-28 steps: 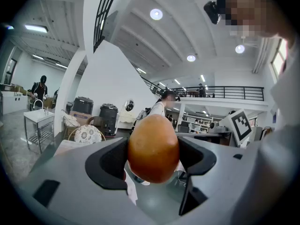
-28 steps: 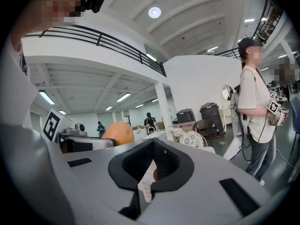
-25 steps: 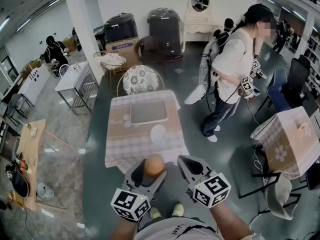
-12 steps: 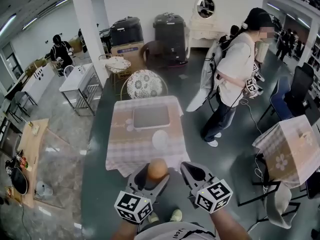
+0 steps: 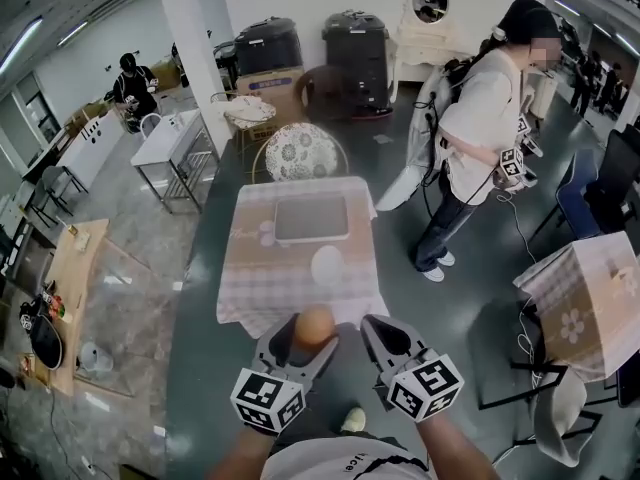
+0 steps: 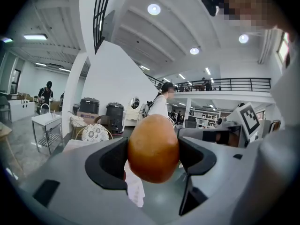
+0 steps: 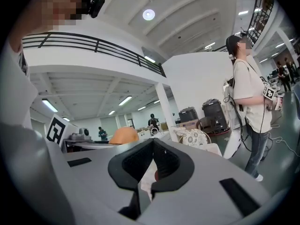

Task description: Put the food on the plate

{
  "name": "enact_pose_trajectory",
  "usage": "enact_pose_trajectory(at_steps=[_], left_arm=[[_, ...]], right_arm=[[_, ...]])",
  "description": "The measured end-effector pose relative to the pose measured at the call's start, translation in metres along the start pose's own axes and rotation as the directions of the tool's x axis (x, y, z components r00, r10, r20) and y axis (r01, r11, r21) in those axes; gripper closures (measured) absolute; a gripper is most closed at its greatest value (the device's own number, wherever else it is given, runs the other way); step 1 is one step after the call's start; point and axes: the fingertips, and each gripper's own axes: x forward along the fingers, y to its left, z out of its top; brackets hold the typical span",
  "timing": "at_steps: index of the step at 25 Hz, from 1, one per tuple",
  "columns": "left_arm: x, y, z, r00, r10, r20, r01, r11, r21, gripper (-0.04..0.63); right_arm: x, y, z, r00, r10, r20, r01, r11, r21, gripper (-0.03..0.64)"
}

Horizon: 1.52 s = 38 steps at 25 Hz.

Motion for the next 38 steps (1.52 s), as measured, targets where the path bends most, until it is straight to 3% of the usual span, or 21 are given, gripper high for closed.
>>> enact_pose_trajectory(at_steps=[11, 17, 24, 32, 38], left_arm=[[0.033, 0.019, -0.012, 0.999, 0.014, -0.038, -0.013, 1.000, 0.015, 0.259], [0.071, 0.051, -0.016, 0.999, 0.005, -0.054, -0.004, 1.000, 0.026, 0.259], [0.124, 0.110, -0.029, 0.993, -0.006, -0.117, 0.016, 0.996, 0.087, 0.259], [0.182, 0.163, -0.057, 0.973, -0.066, -0.222, 0.105, 0.980, 0.171, 0.259], [0.220, 0.188, -0.100, 0.950, -0.104, -0.296, 0.153, 0.977, 0.149, 0.259]], right_arm=[[0.022, -0.026, -0.007, 1.000, -0.013, -0.013, 0.014, 0.999, 0.033, 0.601], [0.056, -0.048, -0.004, 0.999, -0.035, -0.031, 0.035, 0.999, 0.019, 0.601], [0.121, -0.078, -0.004, 0.995, -0.071, -0.071, 0.072, 0.997, 0.013, 0.601], [0.183, -0.108, -0.018, 0.985, -0.137, -0.105, 0.142, 0.989, 0.037, 0.601], [0.207, -0.133, -0.050, 0.976, -0.169, -0.137, 0.179, 0.981, 0.069, 0.601]])
